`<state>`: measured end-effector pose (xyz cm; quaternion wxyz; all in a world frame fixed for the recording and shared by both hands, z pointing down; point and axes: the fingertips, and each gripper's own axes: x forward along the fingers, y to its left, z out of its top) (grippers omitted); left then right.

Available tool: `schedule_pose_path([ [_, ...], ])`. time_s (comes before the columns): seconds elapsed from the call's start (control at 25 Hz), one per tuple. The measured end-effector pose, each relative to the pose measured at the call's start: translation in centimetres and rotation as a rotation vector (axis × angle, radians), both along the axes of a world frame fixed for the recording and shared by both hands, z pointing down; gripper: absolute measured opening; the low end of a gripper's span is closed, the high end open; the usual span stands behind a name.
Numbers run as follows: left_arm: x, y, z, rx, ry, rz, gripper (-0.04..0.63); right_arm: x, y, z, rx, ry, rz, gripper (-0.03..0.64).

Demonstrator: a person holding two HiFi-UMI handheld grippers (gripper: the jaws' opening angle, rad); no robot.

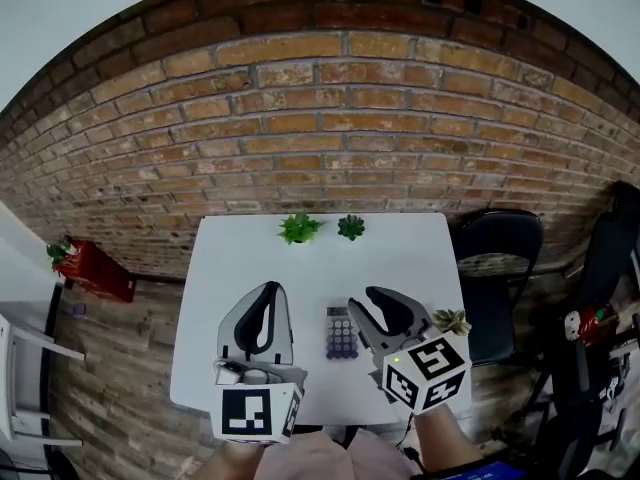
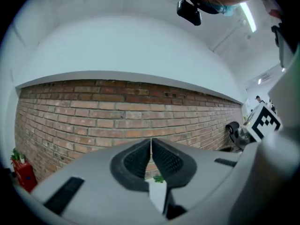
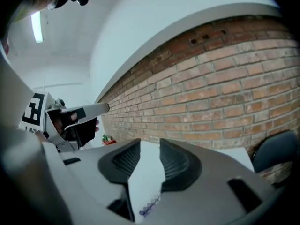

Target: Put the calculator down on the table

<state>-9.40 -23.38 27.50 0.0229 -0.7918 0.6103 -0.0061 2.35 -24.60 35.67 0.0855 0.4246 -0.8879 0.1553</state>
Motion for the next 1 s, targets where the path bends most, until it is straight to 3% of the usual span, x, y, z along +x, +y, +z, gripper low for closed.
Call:
schedule_pose_path([
  [0.16, 1.4, 0.1, -3.1, 0.059, 0.003, 0.023, 0.018, 1.5, -0.2, -4.6, 0.151, 0.014, 0.085, 0.005],
  [0.4, 2.3, 0.8, -4.3, 0.092, -0.007, 0.029, 0.018, 2.5, 0.7, -7.6, 0.263, -0.008, 0.119, -0.002],
  [1.0, 3.3, 1.4, -4.3, 0.099, -0.007, 0.044, 0.018, 2.8, 1.1, -8.1, 0.291, 0.009, 0.119, -0.003],
])
